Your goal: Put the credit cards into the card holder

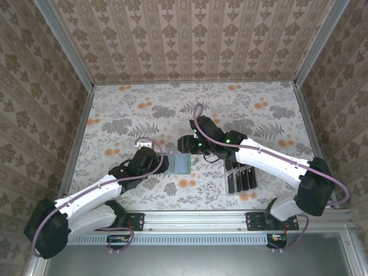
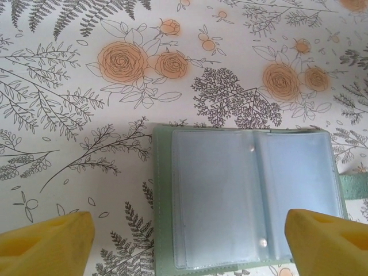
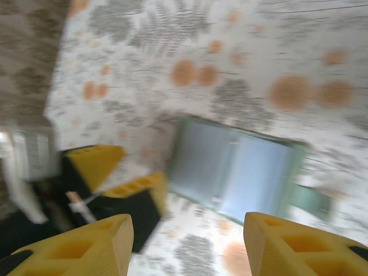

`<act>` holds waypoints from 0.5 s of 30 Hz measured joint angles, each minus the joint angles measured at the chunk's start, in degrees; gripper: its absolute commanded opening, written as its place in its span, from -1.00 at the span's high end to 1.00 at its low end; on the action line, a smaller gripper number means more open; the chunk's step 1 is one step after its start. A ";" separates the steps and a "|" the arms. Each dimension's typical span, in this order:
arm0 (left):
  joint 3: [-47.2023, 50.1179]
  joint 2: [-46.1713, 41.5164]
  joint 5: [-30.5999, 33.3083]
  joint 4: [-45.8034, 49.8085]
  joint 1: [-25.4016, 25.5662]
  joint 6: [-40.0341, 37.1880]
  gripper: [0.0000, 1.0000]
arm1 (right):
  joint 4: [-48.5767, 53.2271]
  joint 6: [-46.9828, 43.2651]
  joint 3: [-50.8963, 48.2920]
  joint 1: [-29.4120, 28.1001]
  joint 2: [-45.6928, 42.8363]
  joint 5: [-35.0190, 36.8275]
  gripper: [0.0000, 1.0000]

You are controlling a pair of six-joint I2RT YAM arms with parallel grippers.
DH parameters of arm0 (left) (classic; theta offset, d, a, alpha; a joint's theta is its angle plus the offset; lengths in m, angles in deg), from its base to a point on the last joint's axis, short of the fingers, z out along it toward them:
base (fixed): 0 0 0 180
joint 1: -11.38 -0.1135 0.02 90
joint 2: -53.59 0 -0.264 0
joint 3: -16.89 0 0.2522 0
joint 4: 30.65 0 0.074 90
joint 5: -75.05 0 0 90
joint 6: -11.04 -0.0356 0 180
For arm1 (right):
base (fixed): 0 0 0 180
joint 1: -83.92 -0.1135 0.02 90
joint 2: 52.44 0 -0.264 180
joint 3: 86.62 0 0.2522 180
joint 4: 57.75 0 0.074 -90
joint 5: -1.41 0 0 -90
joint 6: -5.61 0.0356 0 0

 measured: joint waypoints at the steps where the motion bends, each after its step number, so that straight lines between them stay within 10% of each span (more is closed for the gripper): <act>1: -0.48 0.72 -0.17 0.07 -0.15 -0.20 -0.91 | 1.66 -0.20 -0.68 0.39 -0.90 1.70 -0.10; 15: -6.97 10.21 -1.97 0.04 -3.85 -2.62 -1.00 | 16.55 -4.57 -5.62 9.07 -9.01 9.81 -0.06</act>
